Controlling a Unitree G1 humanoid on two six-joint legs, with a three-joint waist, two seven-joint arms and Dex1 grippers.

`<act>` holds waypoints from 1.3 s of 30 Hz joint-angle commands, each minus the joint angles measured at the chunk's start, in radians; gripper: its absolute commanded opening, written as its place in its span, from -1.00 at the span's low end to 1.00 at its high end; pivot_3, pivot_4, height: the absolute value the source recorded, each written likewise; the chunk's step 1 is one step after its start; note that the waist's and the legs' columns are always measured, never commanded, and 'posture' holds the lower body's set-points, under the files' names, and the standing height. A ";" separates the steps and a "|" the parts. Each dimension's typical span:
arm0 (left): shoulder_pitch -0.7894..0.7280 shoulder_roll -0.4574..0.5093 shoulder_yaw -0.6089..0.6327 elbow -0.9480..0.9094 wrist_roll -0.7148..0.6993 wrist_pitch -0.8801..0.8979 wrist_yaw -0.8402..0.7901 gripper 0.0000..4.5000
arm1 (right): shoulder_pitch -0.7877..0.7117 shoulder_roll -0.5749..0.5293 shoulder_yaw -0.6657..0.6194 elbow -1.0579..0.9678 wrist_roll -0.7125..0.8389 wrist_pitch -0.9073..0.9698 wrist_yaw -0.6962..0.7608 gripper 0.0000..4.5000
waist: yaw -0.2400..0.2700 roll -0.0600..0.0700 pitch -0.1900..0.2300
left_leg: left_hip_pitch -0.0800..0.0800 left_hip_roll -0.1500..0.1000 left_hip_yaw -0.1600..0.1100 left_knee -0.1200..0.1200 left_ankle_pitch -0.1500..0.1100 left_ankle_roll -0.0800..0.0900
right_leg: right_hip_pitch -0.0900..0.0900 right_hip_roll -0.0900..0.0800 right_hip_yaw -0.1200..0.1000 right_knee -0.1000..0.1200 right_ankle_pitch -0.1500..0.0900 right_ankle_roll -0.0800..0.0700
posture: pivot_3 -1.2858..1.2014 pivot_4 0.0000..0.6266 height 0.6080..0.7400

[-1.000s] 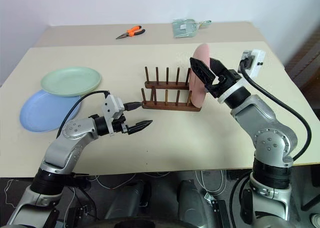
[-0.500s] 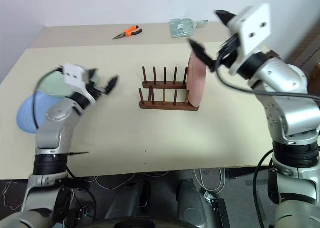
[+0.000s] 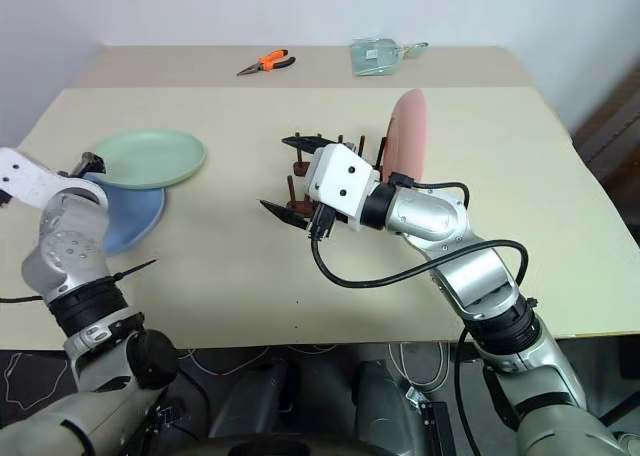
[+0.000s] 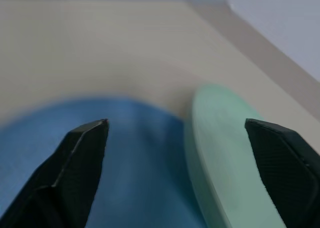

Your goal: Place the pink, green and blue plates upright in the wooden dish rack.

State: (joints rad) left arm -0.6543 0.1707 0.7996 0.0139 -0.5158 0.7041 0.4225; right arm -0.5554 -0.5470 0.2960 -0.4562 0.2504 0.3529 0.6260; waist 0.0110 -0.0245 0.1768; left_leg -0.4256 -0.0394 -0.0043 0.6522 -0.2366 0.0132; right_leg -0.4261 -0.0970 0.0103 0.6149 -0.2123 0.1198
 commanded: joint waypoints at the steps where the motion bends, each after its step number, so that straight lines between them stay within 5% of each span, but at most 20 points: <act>1: -0.038 0.007 0.057 0.027 -0.125 0.045 0.007 0.16 | 0.000 0.021 -0.027 -0.026 -0.018 -0.020 -0.001 1.00 | -0.001 0.000 0.000 | 0.000 0.000 0.000 0.000 0.000 0.000 | 0.000 0.000 0.000 0.000 0.000 0.000 | 0.03 -0.52 0.96; 6: -0.055 0.022 0.067 0.077 -0.208 0.045 0.000 -0.98 | 0.012 0.035 -0.043 -0.033 -0.031 -0.008 -0.006 1.00 | -0.003 -0.001 0.000 | 0.000 0.000 0.000 -0.001 0.001 -0.002 | 0.000 0.001 0.000 0.000 0.000 0.000 | 0.03 -0.52 0.96; 13: -0.039 0.032 -0.097 -0.066 -0.231 -0.026 -0.170 -0.98 | 0.001 0.047 -0.083 -0.029 -0.036 0.012 -0.011 1.00 | -0.001 -0.003 0.001 | 0.000 0.000 0.000 -0.001 0.001 -0.002 | 0.000 0.001 0.000 0.000 0.000 0.000 | 0.03 -0.52 0.96; 20: -0.076 0.058 -0.487 -0.287 -0.150 0.001 -0.346 -0.98 | -0.120 0.007 0.028 0.114 -0.335 -0.181 -0.027 1.00 | -0.001 -0.003 0.001 | 0.000 -0.001 0.000 -0.002 0.002 -0.003 | 0.000 0.000 0.000 0.000 0.000 -0.001 | 0.03 -0.52 0.96; 28: -0.129 -0.001 -0.555 -0.332 -0.167 0.027 -0.322 -0.98 | -0.241 0.049 0.105 0.382 -0.555 -0.323 -0.073 1.00 | -0.026 -0.003 0.001 | 0.001 0.000 0.000 -0.003 0.003 -0.005 | -0.001 0.002 0.000 0.000 0.000 -0.001 | 0.03 -0.52 0.96; 31: -0.119 0.013 -0.563 -0.343 -0.160 0.034 -0.340 -1.00 | -0.244 0.064 0.094 0.415 -0.586 -0.330 -0.085 0.62 | -0.024 -0.003 0.001 | 0.001 0.001 -0.001 -0.003 0.003 -0.005 | -0.001 0.003 0.000 0.001 0.000 -0.001 | 0.03 -0.52 0.96; 36: -0.101 0.010 -0.546 -0.352 -0.194 0.038 -0.361 -1.00 | -0.230 0.082 0.081 0.402 -0.610 -0.331 -0.085 -0.54 | -0.023 -0.003 0.001 | 0.001 0.000 -0.001 -0.003 0.003 -0.005 | -0.001 0.003 0.000 0.000 0.000 -0.001 | 0.03 -0.52 0.96; 38: -0.099 0.001 -0.534 -0.360 -0.222 0.036 -0.374 -0.67 | -0.224 0.087 0.082 0.391 -0.624 -0.331 -0.087 -0.99 | -0.023 -0.003 0.001 | 0.001 0.000 -0.001 -0.003 0.003 -0.005 | -0.001 0.003 0.001 0.000 0.000 -0.001 | 0.03 -0.52 0.96; 39: -0.102 -0.005 -0.524 -0.362 -0.236 0.035 -0.374 -0.54 | -0.223 0.090 0.082 0.388 -0.634 -0.331 -0.090 -1.00 | -0.023 -0.003 0.001 | 0.001 0.000 -0.001 -0.003 0.003 -0.005 | -0.001 0.003 0.000 0.000 0.000 -0.001 | 0.03 -0.52 0.96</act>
State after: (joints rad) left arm -0.7438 0.1713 0.2654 -0.2821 -0.7106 0.7549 0.0682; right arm -0.7653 -0.4630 0.4081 -0.0357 -0.3728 0.0218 0.5524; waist -0.0120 -0.0275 0.1778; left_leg -0.4251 -0.0391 -0.0052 0.6491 -0.2333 0.0085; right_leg -0.4268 -0.0944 0.0107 0.6153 -0.2119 0.1187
